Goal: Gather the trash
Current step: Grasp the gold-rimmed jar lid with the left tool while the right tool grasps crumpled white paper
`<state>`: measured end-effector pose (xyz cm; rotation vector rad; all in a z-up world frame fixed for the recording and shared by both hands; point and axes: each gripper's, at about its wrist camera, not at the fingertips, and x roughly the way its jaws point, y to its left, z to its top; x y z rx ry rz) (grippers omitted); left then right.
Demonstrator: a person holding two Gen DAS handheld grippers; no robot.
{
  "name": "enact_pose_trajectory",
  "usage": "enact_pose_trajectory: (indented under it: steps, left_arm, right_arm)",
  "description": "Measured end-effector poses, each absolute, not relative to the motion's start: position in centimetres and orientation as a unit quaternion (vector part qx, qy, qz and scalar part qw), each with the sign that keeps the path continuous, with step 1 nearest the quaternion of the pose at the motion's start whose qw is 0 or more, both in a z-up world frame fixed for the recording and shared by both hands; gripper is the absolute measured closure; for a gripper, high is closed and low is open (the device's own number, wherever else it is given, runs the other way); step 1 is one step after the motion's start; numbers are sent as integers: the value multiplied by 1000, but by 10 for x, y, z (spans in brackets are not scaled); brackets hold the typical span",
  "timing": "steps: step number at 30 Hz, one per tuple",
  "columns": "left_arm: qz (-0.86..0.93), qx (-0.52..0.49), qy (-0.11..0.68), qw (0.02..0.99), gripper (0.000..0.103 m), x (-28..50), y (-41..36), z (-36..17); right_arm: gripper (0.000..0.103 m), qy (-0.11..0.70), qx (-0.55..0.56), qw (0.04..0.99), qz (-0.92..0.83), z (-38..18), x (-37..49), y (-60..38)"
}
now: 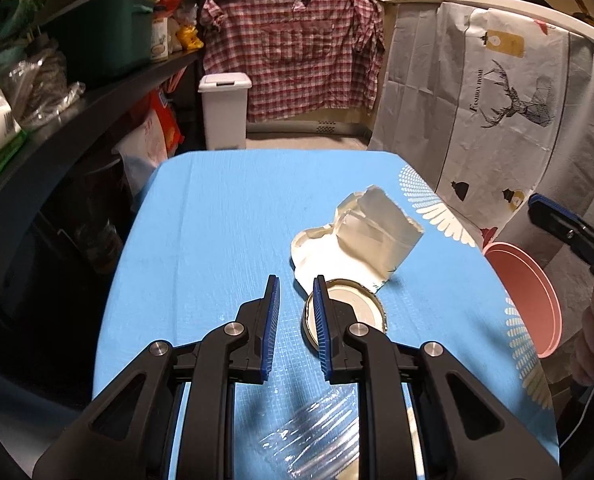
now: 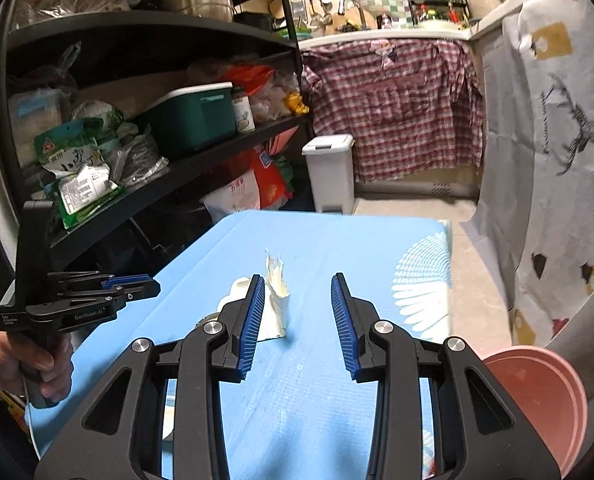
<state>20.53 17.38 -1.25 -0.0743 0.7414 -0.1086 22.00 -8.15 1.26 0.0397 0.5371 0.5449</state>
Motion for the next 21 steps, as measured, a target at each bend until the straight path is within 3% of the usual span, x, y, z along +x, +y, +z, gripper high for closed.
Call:
enact_pose_trajectory:
  steps: [21]
  left_arm:
    - [-71,-50,434,897,86,230,162,-67]
  right_arm:
    - [67,346,-7,889,299,-53,290,-19]
